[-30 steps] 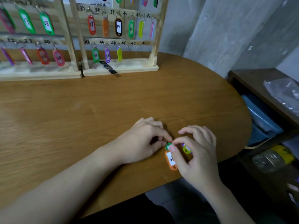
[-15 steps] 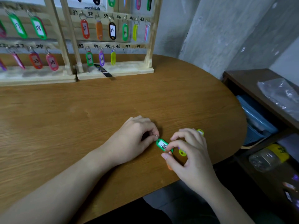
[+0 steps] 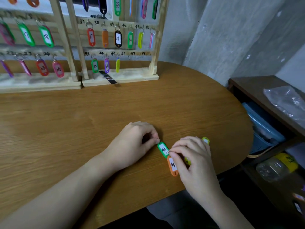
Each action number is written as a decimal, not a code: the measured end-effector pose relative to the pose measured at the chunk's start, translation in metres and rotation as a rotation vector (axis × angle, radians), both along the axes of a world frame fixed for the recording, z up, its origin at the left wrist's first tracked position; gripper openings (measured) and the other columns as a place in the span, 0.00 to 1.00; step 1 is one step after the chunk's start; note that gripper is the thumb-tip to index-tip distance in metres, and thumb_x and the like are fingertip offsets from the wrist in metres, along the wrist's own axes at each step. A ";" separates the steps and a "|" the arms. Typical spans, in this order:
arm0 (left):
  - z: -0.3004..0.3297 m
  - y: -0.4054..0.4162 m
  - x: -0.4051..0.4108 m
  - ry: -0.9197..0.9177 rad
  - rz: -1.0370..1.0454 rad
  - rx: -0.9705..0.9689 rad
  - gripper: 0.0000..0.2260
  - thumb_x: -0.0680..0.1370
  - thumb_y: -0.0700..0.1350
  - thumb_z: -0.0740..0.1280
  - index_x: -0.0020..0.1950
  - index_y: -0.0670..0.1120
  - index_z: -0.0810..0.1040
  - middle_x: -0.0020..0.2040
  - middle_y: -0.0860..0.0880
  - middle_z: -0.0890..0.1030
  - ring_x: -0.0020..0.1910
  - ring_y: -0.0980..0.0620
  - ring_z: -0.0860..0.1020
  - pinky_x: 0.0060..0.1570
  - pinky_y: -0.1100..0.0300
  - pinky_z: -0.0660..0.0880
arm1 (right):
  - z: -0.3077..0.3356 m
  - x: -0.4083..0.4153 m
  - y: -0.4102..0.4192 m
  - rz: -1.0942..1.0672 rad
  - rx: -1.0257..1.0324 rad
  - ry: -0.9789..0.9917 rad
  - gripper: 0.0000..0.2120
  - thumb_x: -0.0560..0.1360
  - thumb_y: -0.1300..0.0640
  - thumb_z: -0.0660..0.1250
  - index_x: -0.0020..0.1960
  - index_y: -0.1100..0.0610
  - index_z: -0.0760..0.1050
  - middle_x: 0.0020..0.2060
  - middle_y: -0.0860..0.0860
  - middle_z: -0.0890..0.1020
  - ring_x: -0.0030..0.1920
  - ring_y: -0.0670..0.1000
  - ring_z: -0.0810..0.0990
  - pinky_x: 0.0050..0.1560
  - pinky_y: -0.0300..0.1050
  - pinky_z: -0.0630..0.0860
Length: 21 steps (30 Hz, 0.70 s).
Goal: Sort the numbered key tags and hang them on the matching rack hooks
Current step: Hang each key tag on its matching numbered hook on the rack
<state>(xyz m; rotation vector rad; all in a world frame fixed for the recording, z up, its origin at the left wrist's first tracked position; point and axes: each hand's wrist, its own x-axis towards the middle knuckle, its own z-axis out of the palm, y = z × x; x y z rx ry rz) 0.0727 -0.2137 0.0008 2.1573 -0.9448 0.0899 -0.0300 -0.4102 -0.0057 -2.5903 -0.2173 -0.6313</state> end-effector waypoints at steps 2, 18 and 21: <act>0.002 0.003 0.001 0.037 0.032 -0.045 0.02 0.78 0.47 0.72 0.46 0.54 0.81 0.43 0.60 0.81 0.46 0.61 0.78 0.51 0.64 0.72 | 0.007 0.005 0.002 0.015 -0.022 -0.008 0.10 0.79 0.49 0.63 0.47 0.50 0.82 0.47 0.40 0.79 0.57 0.45 0.75 0.64 0.48 0.67; 0.044 0.027 0.122 0.008 0.532 -0.261 0.04 0.80 0.46 0.70 0.45 0.52 0.81 0.40 0.55 0.82 0.41 0.57 0.80 0.43 0.62 0.74 | 0.044 0.151 0.000 0.156 0.223 0.226 0.06 0.80 0.52 0.68 0.50 0.48 0.84 0.47 0.39 0.83 0.59 0.41 0.76 0.66 0.50 0.72; 0.049 0.024 0.153 -0.016 0.627 -0.305 0.05 0.80 0.46 0.70 0.44 0.50 0.81 0.39 0.55 0.82 0.38 0.56 0.80 0.40 0.59 0.74 | 0.049 0.187 0.006 0.153 0.278 0.190 0.06 0.80 0.52 0.68 0.50 0.48 0.85 0.47 0.39 0.84 0.55 0.42 0.79 0.62 0.45 0.75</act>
